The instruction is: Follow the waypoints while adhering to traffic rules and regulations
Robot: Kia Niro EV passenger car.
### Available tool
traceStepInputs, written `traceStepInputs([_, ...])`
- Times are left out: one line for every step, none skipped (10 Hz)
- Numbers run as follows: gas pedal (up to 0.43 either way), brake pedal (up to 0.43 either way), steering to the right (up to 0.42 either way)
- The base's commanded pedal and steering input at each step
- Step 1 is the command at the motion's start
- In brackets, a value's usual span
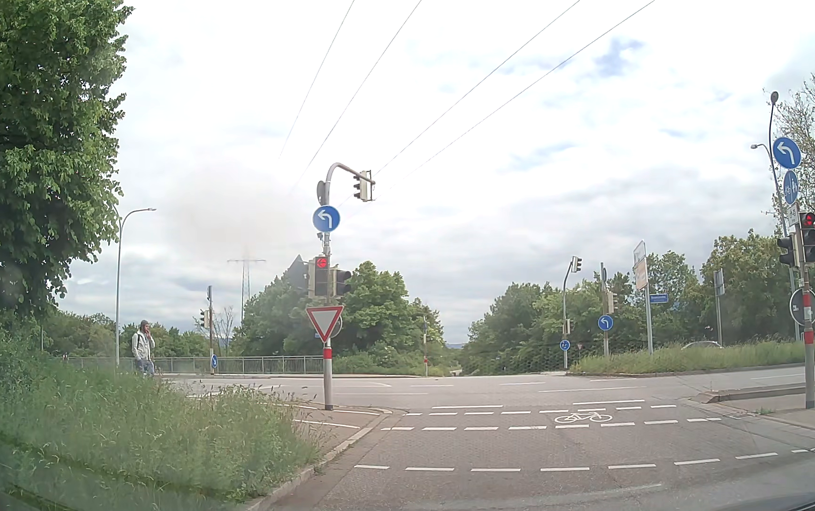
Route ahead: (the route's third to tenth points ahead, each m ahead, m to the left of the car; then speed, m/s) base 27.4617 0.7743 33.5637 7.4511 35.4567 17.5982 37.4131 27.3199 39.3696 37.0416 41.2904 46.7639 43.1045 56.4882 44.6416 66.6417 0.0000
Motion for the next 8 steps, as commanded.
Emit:
traceStepInputs([0.0,0.244,-0.007])
traceStepInputs([0.0,0.244,-0.007])
traceStepInputs([0.0,0.244,-0.007])
traceStepInputs([0.0,0.244,-0.007])
traceStepInputs([0.0,0.25,-0.007])
traceStepInputs([0.0,0.244,-0.007])
traceStepInputs([0.0,0.244,-0.007])
traceStepInputs([0.0,0.244,-0.007])
